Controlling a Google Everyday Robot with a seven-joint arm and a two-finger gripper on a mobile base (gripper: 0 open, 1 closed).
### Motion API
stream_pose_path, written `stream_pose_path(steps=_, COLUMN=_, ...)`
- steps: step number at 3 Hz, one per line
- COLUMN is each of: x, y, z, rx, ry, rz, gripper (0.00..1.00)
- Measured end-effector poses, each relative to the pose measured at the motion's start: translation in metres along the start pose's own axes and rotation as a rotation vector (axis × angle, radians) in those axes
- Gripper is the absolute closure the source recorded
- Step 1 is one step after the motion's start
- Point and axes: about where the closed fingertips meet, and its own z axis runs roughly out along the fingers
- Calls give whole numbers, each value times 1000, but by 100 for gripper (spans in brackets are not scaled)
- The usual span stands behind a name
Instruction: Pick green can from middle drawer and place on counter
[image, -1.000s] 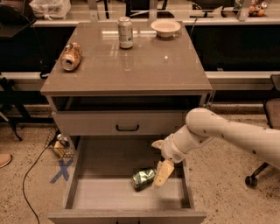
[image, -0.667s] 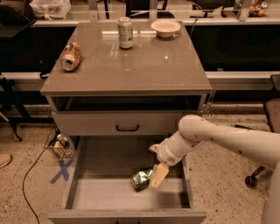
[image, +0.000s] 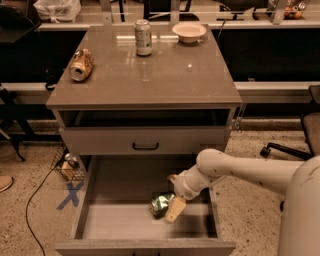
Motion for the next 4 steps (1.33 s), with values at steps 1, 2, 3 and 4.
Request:
stream_pose_path(steps=1, x=9, y=-8, z=23, rx=32, ry=-30, rz=-11, gripper=0)
stream_pose_path(steps=2, x=14, y=-16, z=43, rx=28, ry=-56, rz=-23, gripper=16)
stream_pose_path(steps=3, x=25, y=-20, z=60, rx=13, ry=-88, rz=-13, gripper=38)
stream_pose_path(steps=4, x=42, y=-20, z=75, rx=-5, ry=-116, rz=11, gripper=63)
